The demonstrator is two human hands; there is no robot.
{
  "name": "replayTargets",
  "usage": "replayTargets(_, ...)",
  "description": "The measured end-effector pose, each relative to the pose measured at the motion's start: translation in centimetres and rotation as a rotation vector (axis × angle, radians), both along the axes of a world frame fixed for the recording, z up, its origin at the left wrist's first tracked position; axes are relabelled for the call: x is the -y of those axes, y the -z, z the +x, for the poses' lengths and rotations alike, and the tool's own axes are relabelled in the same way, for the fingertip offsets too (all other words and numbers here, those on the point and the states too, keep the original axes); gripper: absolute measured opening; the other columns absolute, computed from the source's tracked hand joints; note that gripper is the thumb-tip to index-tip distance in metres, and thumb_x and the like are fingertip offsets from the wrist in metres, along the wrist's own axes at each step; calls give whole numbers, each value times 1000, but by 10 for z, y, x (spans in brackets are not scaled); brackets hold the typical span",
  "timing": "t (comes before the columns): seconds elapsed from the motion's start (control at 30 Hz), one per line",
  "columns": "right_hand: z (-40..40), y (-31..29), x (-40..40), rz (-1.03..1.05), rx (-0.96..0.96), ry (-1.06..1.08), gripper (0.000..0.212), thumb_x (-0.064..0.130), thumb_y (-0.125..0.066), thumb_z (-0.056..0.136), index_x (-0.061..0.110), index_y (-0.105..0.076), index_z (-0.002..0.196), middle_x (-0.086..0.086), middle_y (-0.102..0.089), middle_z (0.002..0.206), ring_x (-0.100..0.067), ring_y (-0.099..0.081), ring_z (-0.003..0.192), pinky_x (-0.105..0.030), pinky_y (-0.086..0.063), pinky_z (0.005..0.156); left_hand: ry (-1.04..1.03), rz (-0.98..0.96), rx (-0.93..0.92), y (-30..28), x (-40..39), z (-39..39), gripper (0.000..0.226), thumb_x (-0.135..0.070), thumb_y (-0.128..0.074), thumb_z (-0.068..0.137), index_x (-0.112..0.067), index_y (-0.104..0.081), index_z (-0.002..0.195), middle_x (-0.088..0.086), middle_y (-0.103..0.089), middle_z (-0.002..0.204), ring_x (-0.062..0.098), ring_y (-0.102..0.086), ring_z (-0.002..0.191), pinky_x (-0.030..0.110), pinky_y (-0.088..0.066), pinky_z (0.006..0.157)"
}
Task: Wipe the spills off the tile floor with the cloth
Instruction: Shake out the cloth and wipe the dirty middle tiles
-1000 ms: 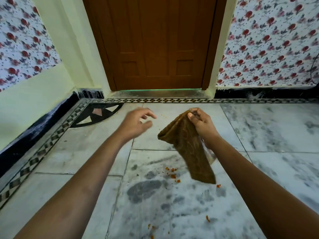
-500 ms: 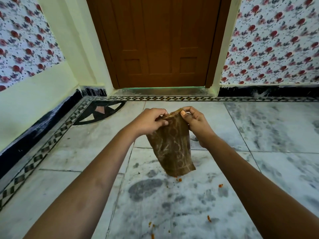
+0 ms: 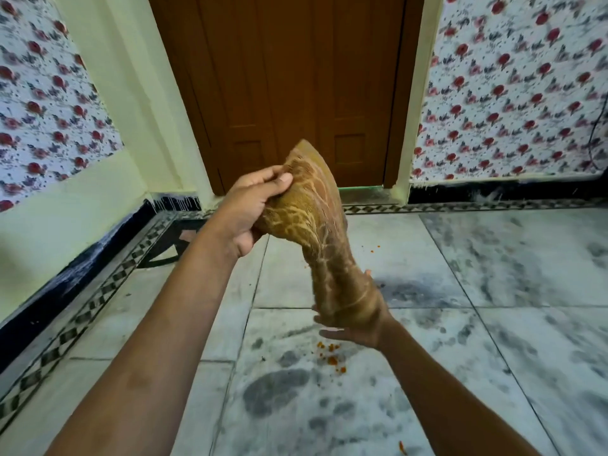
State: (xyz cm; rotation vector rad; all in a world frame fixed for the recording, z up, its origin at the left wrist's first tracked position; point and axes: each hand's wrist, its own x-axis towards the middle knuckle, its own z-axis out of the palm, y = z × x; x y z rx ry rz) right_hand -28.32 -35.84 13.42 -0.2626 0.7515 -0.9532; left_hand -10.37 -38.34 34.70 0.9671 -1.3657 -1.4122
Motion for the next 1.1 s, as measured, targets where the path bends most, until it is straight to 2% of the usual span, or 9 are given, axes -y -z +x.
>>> replayTargets(0.13, 4, -8, -3, -94, 103, 136, 57, 46, -30, 96, 1, -51, 125, -25, -58, 123, -39, -61, 107, -49, -54, 81, -89, 193, -173, 13, 16, 15, 17, -12, -50, 93, -11, -62, 106, 6, -72, 76, 19, -69, 67, 28, -57, 55)
replayTargets(0.27, -5, -10, -4, -109, 168, 382, 79, 75, -35, 80, 10, -63, 116, -23, -65, 113, -41, -61, 103, -57, -53, 79, -207, 354, 55, 57, 28, 37, 36, -11, -50, 94, -9, -51, 130, 9, -66, 94, 21, -65, 79, 28, -56, 60)
replayTargets(0.37, -11, -16, -13, -160, -8, 276, 79, 76, -36, 77, 11, -69, 107, -21, -65, 114, -38, -61, 106, -52, -53, 83, -255, 380, 281, 84, 32, 50, 44, -13, -54, 93, -14, -45, 136, 12, -61, 120, 27, -60, 103, 37, -50, 89)
replayTargets(0.47, -9, -20, -12, -163, -211, 199, 50, 49, -52, 87, 8, -65, 112, -19, -68, 107, -32, -68, 94, -45, -57, 76, -272, 340, 414, 93, 33, 53, 45, -17, -54, 94, -17, -44, 138, 11, -52, 135, 28, -52, 118, 42, -41, 103)
replayTargets(0.6, 3, -32, 2, -55, -724, 160, 34, 21, -61, 88, 5, -56, 118, -15, -67, 103, -30, -65, 92, -44, -54, 83, -239, 240, 621, 97, 28, 47, 44, -20, -51, 95, -17, -44, 138, 11, -46, 140, 29, -48, 123, 42, -40, 104)
replayTargets(0.7, 16, -43, 8, -64, -962, 175, 23, 18, -48, 95, 5, -57, 112, -14, -64, 92, -31, -61, 90, -45, -53, 85, -172, 247, 593, 101, 18, 31, 41, -18, -50, 96, -17, -46, 136, 12, -52, 134, 24, -57, 105, 32, -48, 84)
replayTargets(0.83, 40, -69, 8, -39, -853, 139, 30, 32, -45, 97, 7, -57, 108, -17, -63, 101, -31, -61, 86, -37, -53, 66, -99, 266, 561, 110, 5, 4, 34, -17, -47, 97, -18, -52, 131, 8, -60, 119, 25, -57, 106, 32, -47, 83)
replayTargets(1.0, 49, -89, 5, -133, -620, 109, 64, 59, -25, 94, 8, -62, 101, -15, -61, 114, -29, -56, 109, -43, -44, 97, -86, 378, 428, 115, 3, -8, 35, -39, -42, 97, -15, -64, 107, 6, -66, 95, 25, -60, 91, 36, -51, 78)
replayTargets(1.1, 44, -96, 7, -154, -517, 71, 75, 62, -17, 93, 6, -38, 138, -19, -53, 131, -32, -52, 116, -41, -45, 88, -69, 423, 374, 117, 5, -5, 40, -53, -51, 88, -17, -63, 101, 5, -65, 96, 26, -60, 95, 37, -52, 81)
